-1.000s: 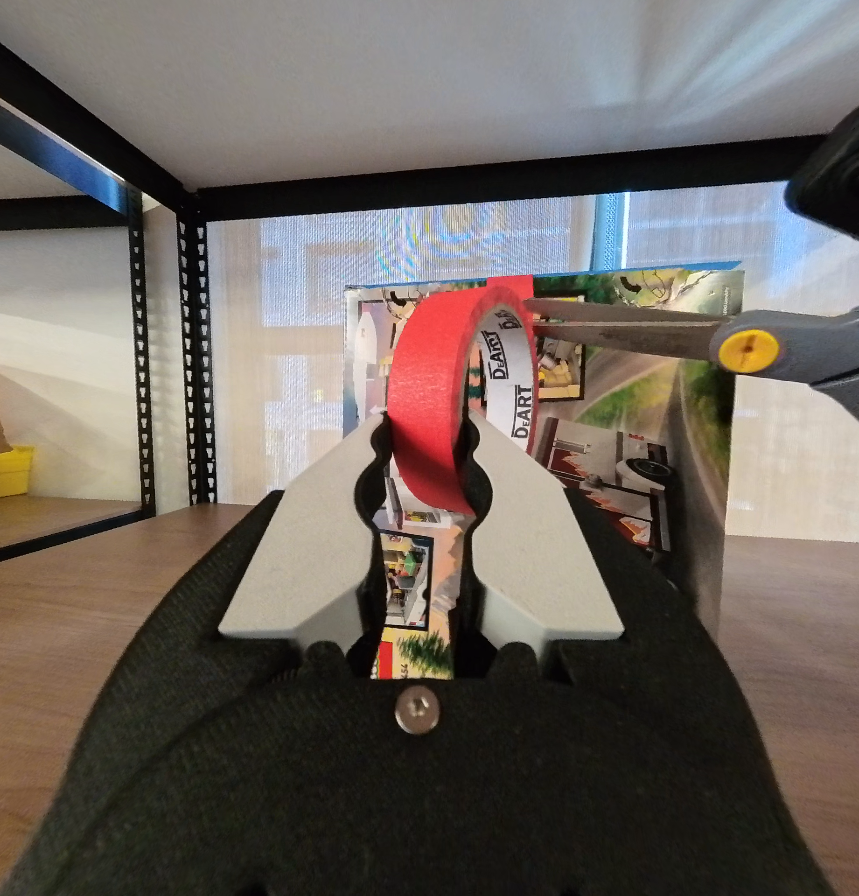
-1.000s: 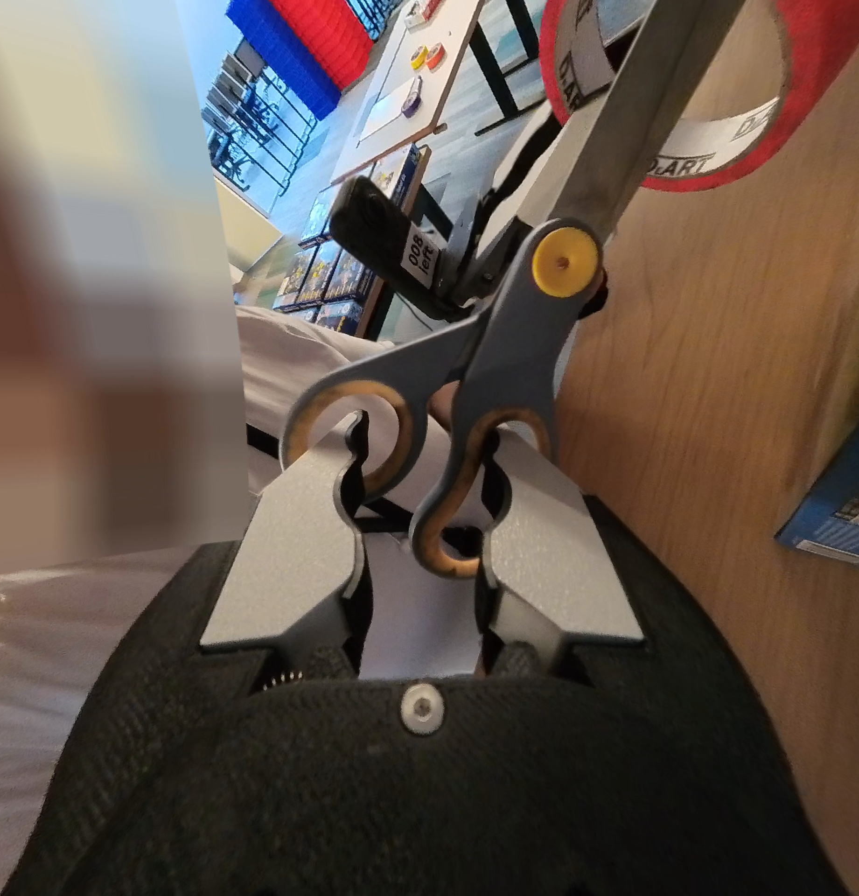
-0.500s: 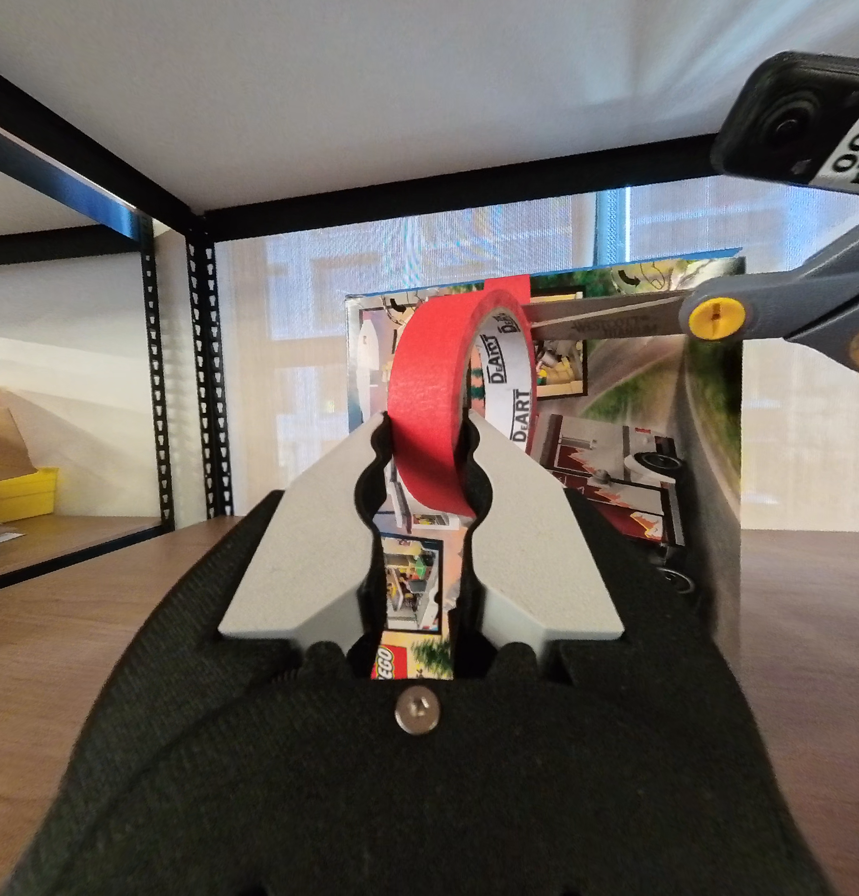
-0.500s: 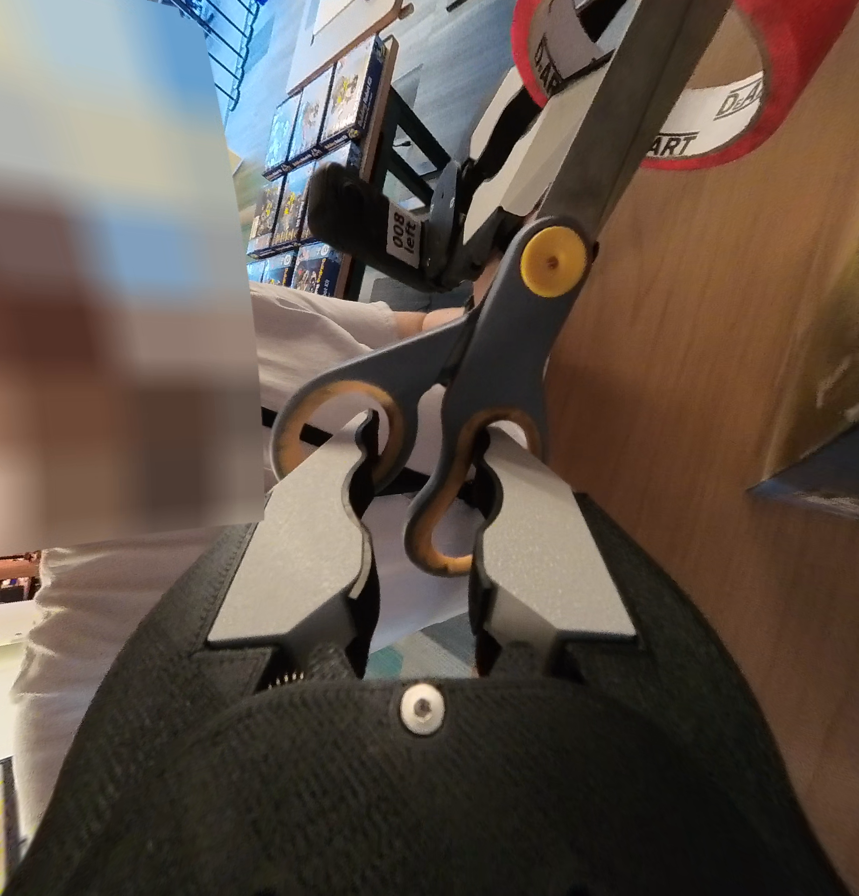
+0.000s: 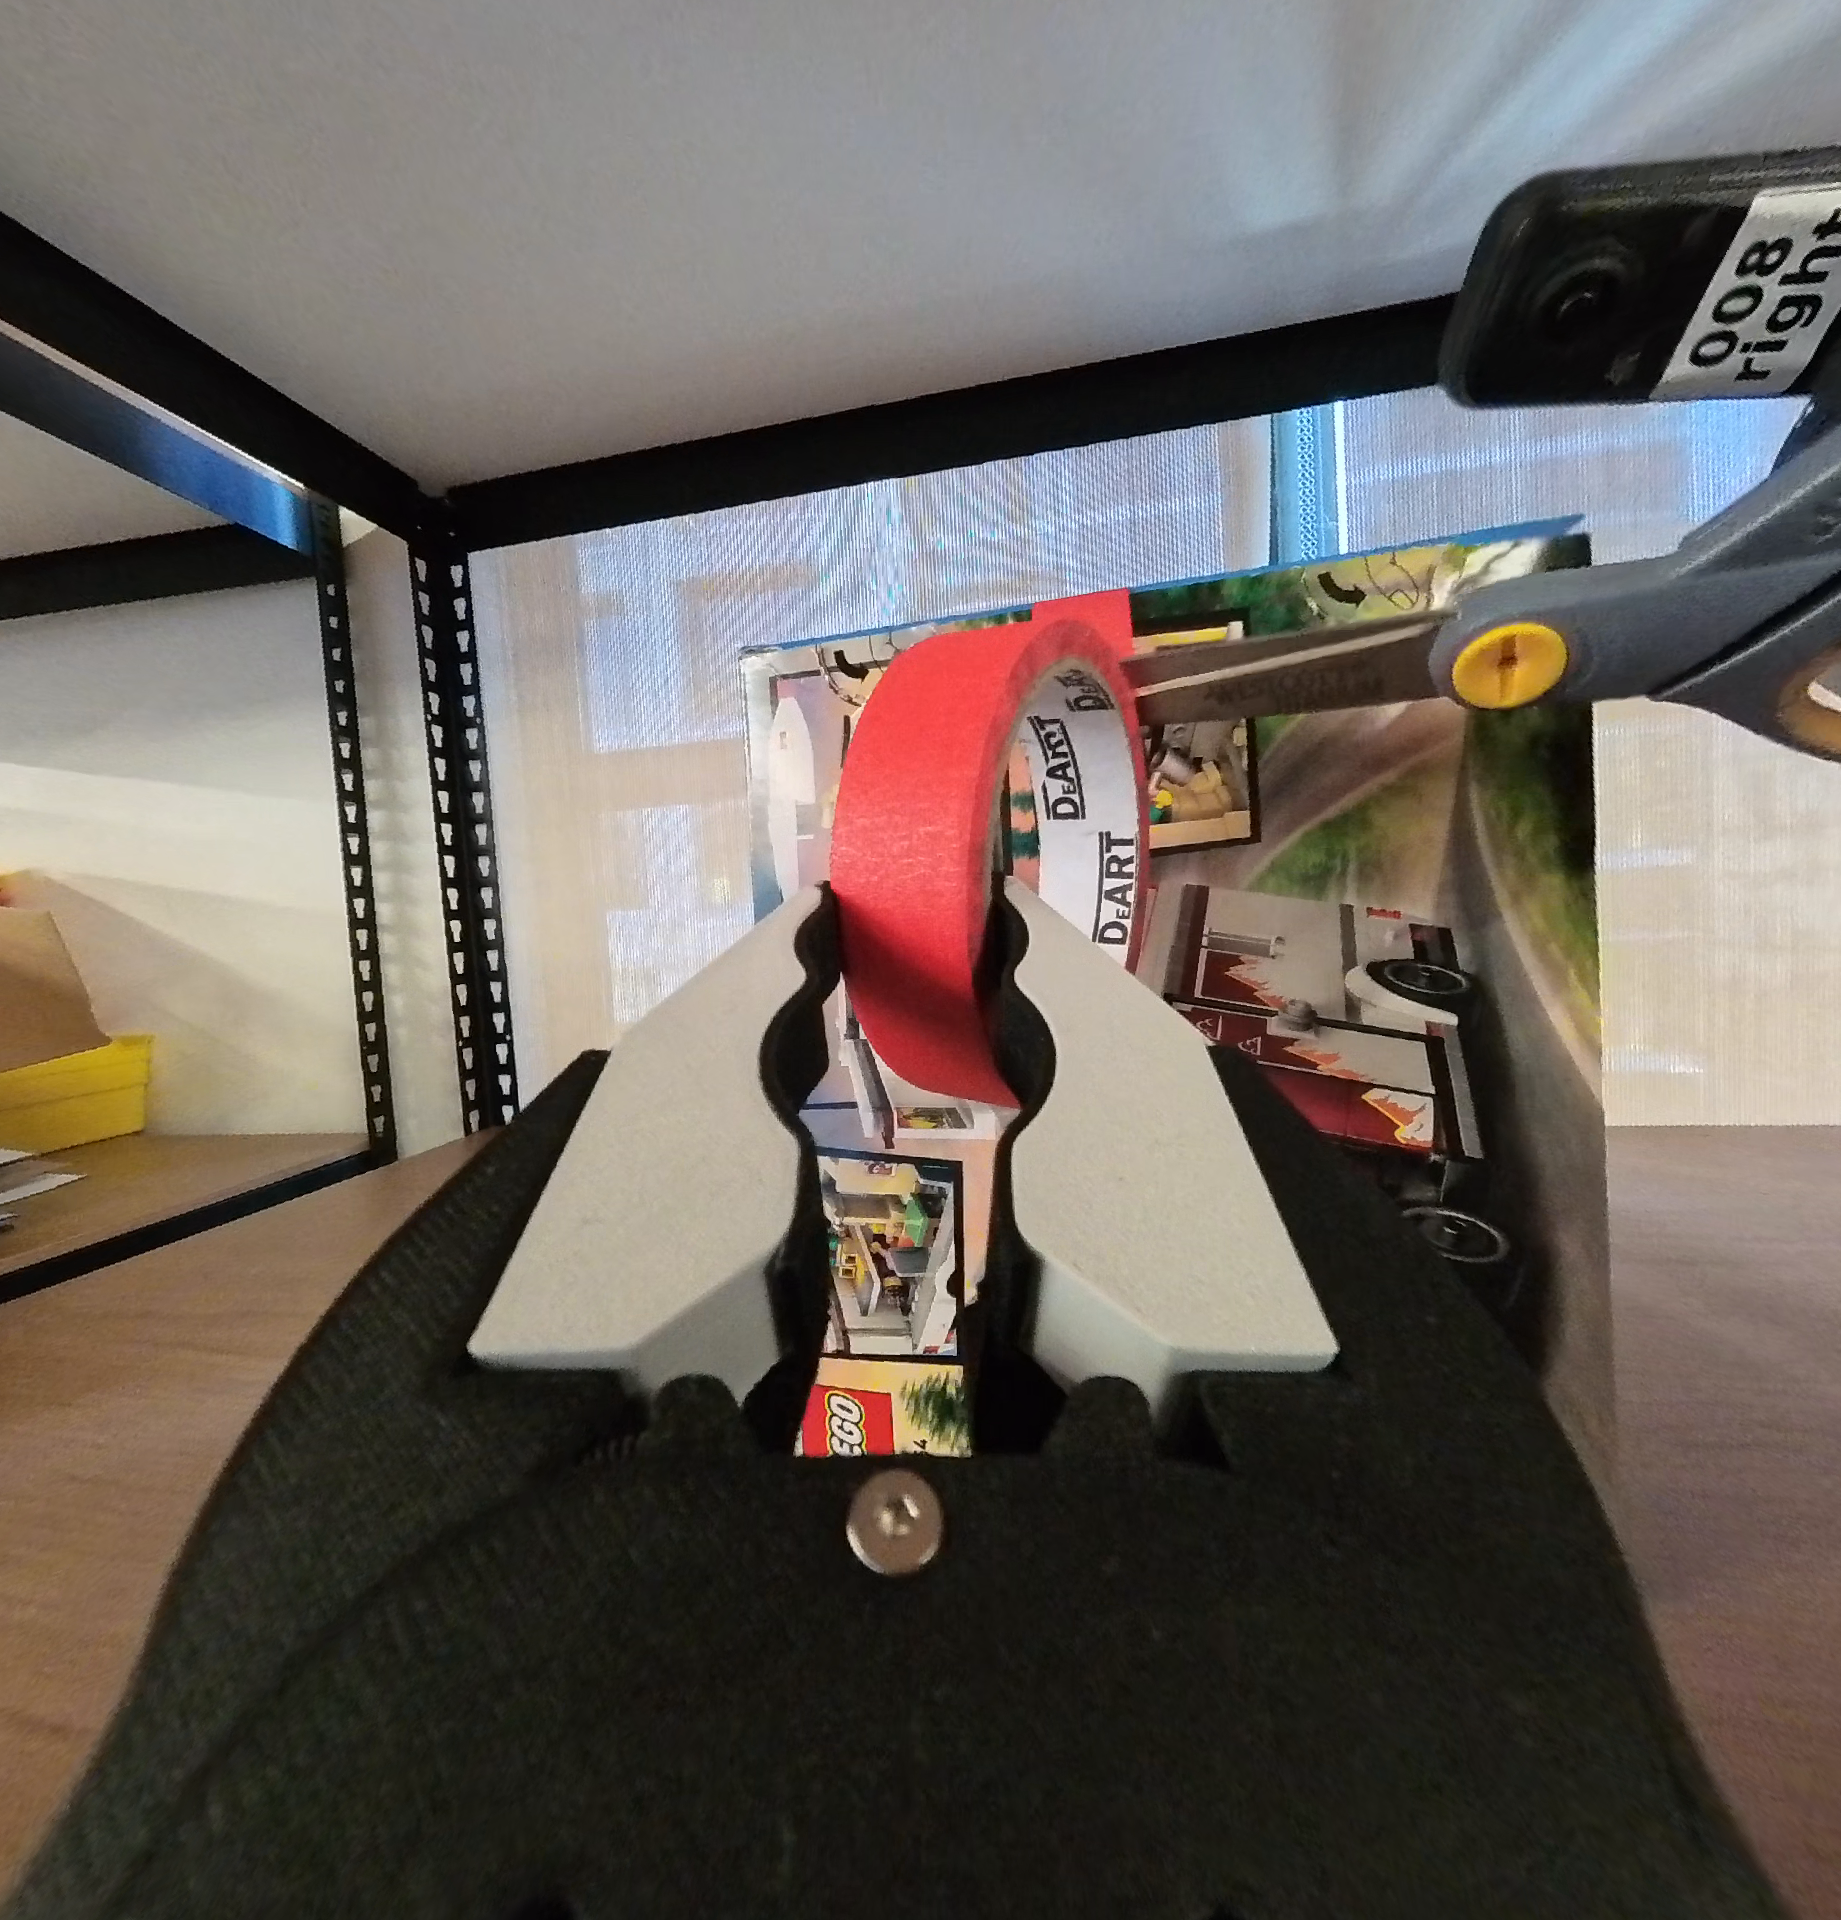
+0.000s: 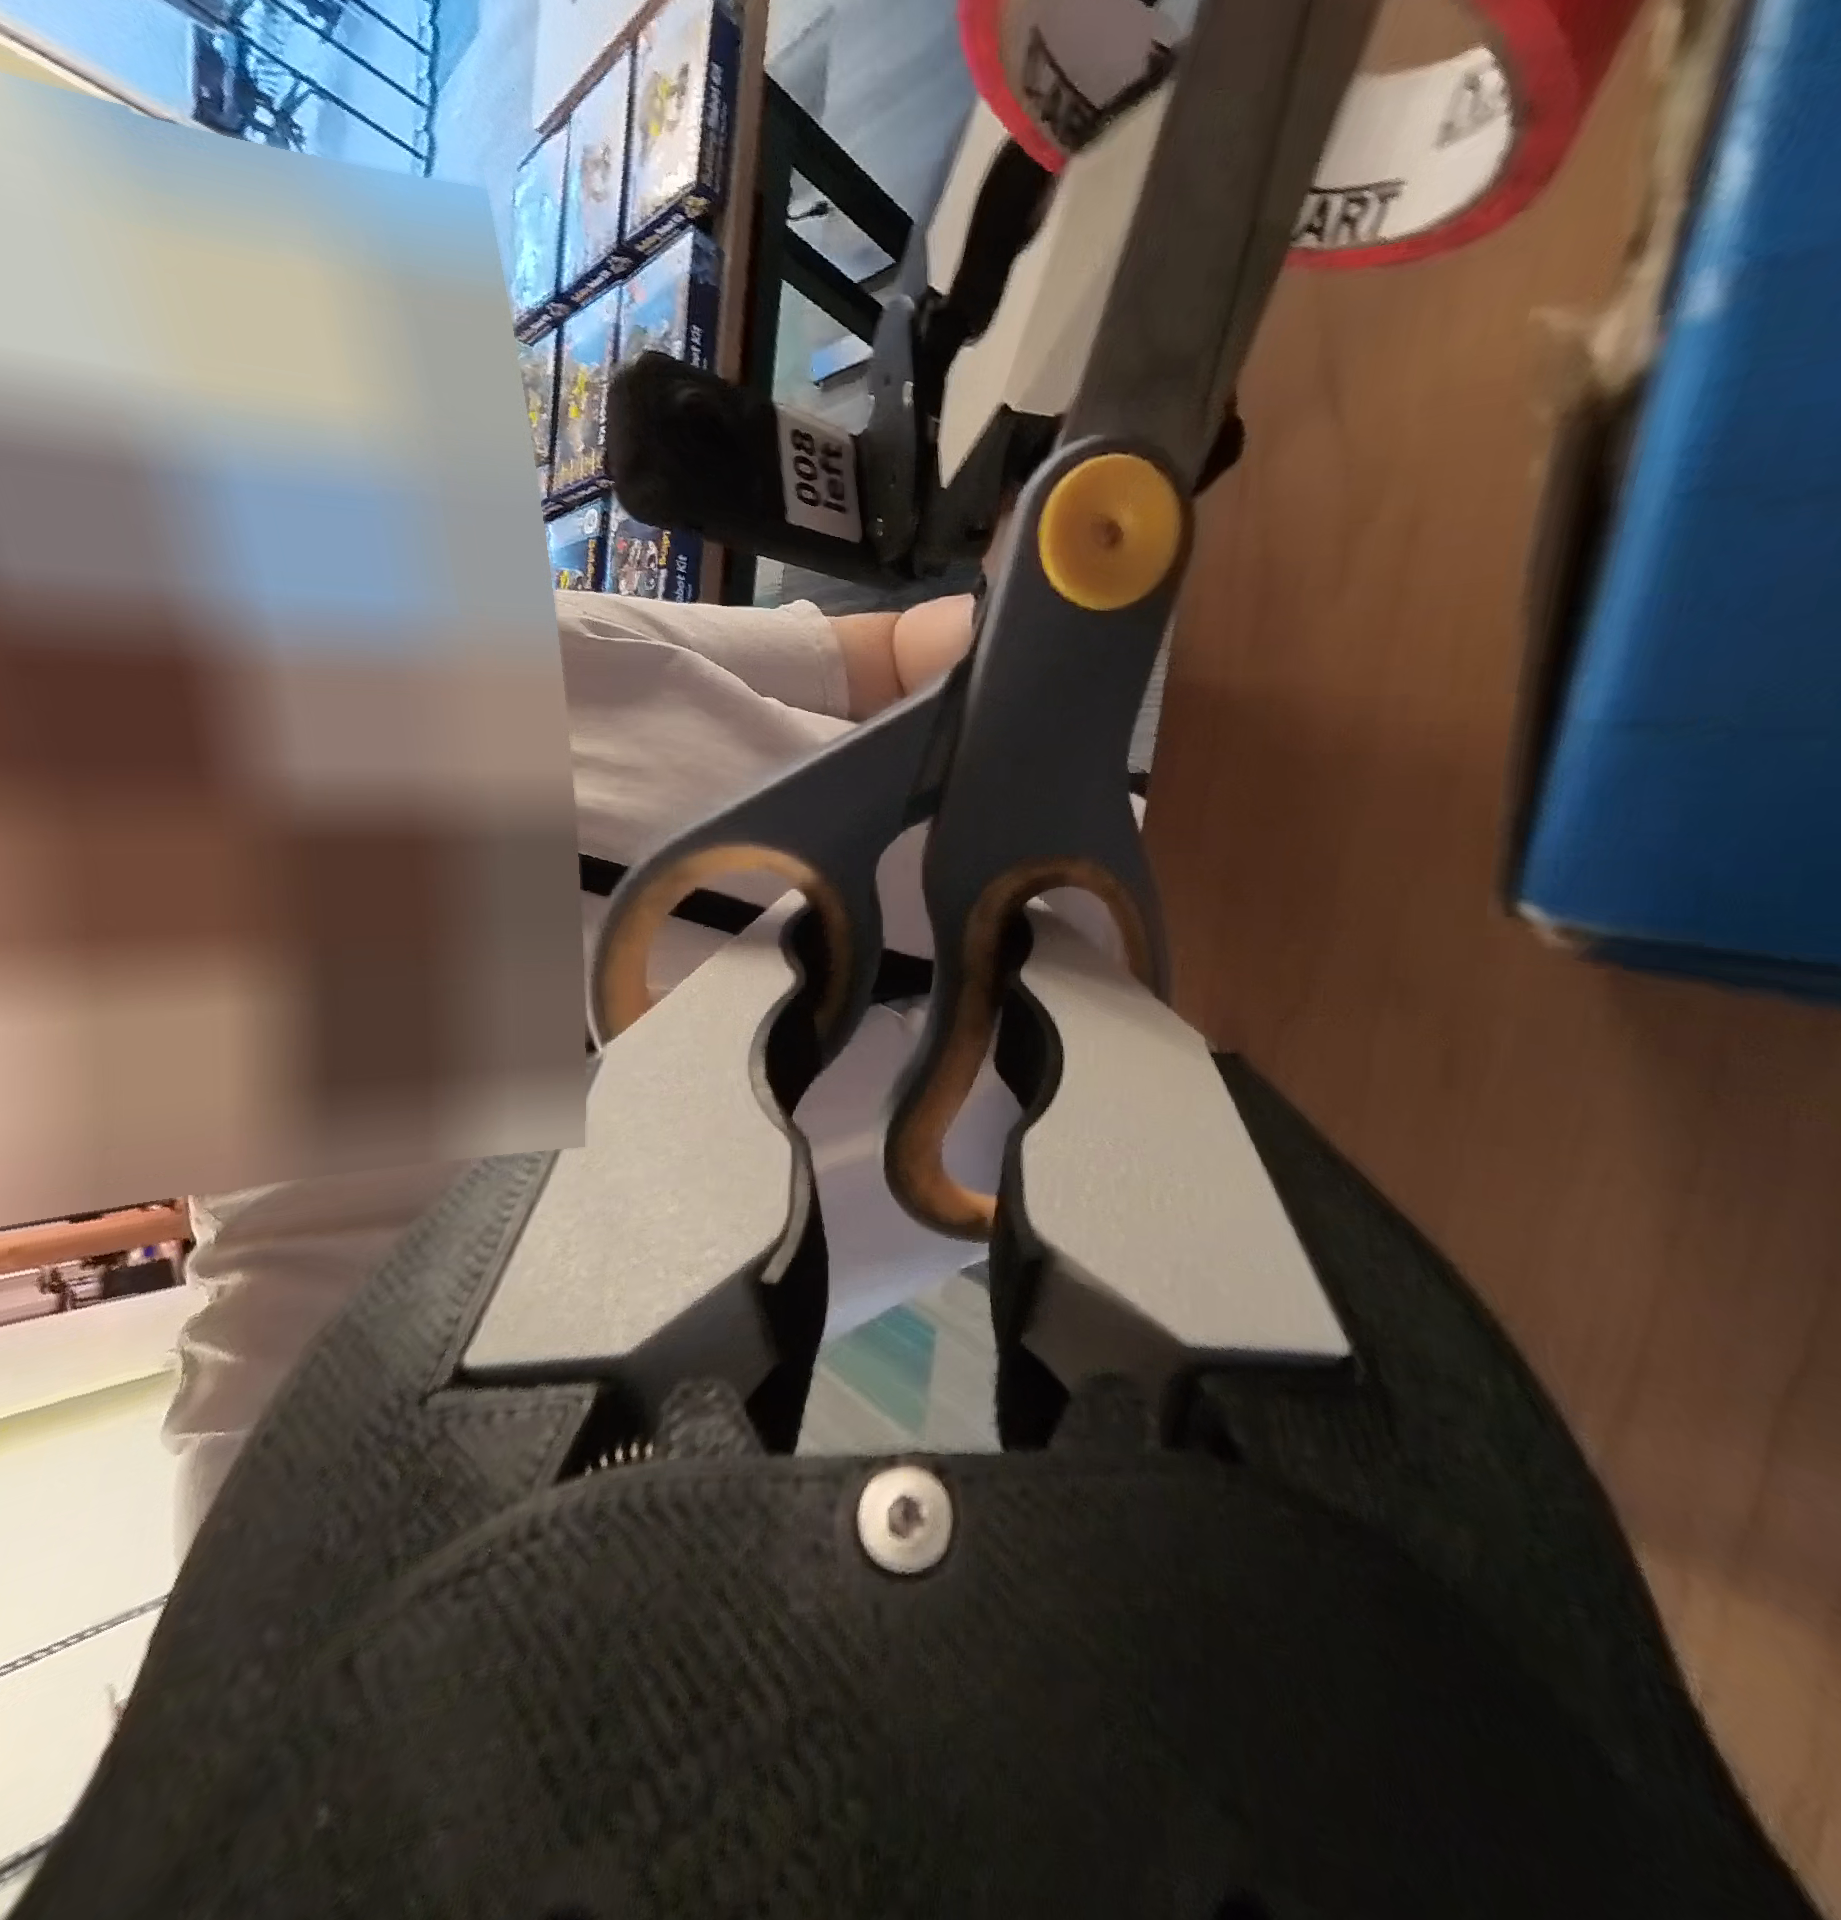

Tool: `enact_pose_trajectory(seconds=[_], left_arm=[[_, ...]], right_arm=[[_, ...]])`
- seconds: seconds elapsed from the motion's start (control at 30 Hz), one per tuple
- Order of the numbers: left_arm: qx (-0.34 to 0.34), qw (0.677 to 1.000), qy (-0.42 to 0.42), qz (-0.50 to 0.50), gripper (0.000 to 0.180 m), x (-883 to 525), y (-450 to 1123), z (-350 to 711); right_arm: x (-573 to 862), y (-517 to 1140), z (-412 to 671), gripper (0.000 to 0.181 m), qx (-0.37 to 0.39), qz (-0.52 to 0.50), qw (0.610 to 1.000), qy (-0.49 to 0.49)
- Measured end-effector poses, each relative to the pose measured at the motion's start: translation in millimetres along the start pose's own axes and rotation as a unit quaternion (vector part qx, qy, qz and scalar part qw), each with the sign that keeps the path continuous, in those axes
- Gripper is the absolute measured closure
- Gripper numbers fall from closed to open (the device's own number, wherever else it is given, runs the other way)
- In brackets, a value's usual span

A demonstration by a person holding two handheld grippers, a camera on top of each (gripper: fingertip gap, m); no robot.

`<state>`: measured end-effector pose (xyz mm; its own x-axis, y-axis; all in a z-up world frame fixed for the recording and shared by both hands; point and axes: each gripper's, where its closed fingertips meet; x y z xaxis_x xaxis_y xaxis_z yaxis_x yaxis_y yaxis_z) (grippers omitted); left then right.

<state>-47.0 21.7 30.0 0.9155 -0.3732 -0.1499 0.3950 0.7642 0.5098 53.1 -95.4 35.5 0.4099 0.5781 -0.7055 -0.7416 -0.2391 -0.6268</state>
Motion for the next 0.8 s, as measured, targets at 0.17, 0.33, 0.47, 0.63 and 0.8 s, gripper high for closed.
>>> enact_pose_trajectory(seconds=[0.17,0.33,0.47,0.63,0.8], left_arm=[[-0.002,1.000,0.001,-0.001,0.154,-0.8,0.4,-0.5],[-0.009,1.000,0.007,-0.013,0.155,1.3,-2.4,-4.1],[-0.022,0.999,0.013,-0.024,0.155,3.8,-9.6,-11.7],[-0.053,0.997,-0.032,-0.043,0.155,-13.4,-21.9,-22.0],[-0.190,0.966,-0.148,-0.093,0.156,-79.1,-20.2,-75.6]], right_arm=[[4.8,0.7,-1.1,0.159,0.001,-0.003,1.000,0.012],[6.7,2.7,-5.1,0.161,-0.006,0.000,1.000,0.016],[5.6,13.0,-15.3,0.160,-0.026,0.006,1.000,0.000],[6.1,23.1,-31.2,0.160,-0.006,0.012,0.999,-0.033],[26.3,22.6,-95.2,0.160,0.009,-0.057,0.993,-0.107]])
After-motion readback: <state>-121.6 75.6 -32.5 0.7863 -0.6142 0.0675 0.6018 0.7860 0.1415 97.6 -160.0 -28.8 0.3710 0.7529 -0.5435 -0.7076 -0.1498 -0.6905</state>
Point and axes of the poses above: each gripper's, where its closed fingertips meet, y out along the fingers, z out of its top, x = y × z across the jaws, and after that the axes turned 6 degrees about y, right-handed
